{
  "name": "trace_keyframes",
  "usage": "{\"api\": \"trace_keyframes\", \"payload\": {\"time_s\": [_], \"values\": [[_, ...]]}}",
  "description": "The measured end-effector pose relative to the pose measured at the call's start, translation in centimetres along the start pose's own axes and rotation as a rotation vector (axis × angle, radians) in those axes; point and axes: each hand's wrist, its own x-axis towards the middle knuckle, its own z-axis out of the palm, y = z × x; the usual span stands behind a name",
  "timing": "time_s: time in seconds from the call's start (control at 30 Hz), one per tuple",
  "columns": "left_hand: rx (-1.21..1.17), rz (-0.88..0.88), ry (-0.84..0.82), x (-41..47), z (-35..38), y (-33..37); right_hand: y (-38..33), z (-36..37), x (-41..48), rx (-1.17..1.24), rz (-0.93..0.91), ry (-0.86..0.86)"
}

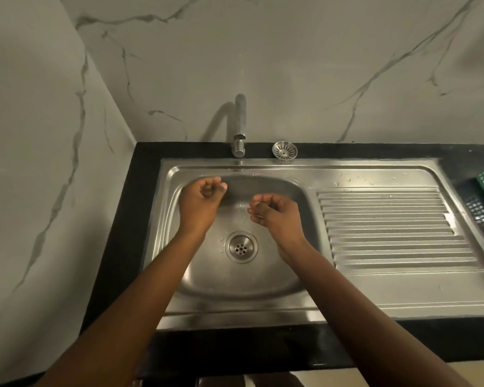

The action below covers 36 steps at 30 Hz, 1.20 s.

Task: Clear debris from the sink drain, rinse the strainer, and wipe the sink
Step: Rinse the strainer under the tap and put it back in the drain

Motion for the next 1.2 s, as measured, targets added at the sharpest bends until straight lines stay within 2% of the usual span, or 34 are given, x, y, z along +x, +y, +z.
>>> {"api": "trace_keyframes", "payload": {"time_s": [0.47,0.7,0.83,1.0,1.2], "values": [[0.154,0.035,-0.054,11.6,7.7,1.4,0.4,-1.8,7.4,-0.058,0.025,0.064],[0.227,0.082,0.087,14.2,8.9,1.6,0.4,-3.6,11.7,-0.080,0.038,0.186],[0.282,0.109,0.107,14.6,9.0,1.4,0.4,-4.3,13.8,-0.100,0.055,0.245],[0.226,0.095,0.056,15.4,8.4,0.3,0.3,-4.9,17.1,-0.133,0.101,0.371],[0.135,0.015,0.010,16.1,7.7,-0.7,0.0,-5.5,21.1,-0.029,0.216,0.464]]}}
